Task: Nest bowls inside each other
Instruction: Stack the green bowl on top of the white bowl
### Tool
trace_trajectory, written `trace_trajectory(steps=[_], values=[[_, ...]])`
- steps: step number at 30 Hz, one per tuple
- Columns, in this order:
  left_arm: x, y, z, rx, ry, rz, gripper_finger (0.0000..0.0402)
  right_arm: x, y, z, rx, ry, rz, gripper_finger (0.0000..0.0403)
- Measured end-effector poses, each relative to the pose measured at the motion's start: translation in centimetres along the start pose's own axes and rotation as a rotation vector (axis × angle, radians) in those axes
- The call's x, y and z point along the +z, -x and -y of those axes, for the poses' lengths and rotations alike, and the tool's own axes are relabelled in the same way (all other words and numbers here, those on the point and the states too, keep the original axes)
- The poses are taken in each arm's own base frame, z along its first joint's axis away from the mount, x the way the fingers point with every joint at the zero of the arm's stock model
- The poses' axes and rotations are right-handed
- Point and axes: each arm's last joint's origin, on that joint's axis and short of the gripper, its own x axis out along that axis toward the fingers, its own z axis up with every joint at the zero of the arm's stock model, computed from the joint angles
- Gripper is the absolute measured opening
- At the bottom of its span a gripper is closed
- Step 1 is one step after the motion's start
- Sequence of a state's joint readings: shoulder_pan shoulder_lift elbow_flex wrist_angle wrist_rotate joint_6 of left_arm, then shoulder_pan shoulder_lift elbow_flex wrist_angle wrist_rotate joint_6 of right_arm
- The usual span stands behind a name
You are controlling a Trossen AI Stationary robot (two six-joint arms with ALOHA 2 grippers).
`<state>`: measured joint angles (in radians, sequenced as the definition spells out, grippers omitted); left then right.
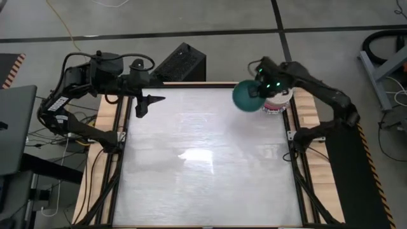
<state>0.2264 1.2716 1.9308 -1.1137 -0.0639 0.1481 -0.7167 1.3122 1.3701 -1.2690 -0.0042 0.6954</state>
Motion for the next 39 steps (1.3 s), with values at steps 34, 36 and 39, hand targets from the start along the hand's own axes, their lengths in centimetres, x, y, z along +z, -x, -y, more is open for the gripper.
trace_trajectory(steps=[34,36,39], values=[[-0.3,-0.2,0.1,-0.002,0.022,-0.038,0.0245,1.5,3.7,10.5,-0.219,-0.752,0.188,0.0008],[-0.3,-0.2,0.1,-0.002,0.025,-0.038,0.0245,1.3,3.8,10.1,-0.237,-0.793,0.220,0.0008],[-0.3,-0.2,0.1,-0.002,0.026,-0.038,0.0245,1.0,3.9,9.4,-0.246,-0.848,0.282,0.0009]])
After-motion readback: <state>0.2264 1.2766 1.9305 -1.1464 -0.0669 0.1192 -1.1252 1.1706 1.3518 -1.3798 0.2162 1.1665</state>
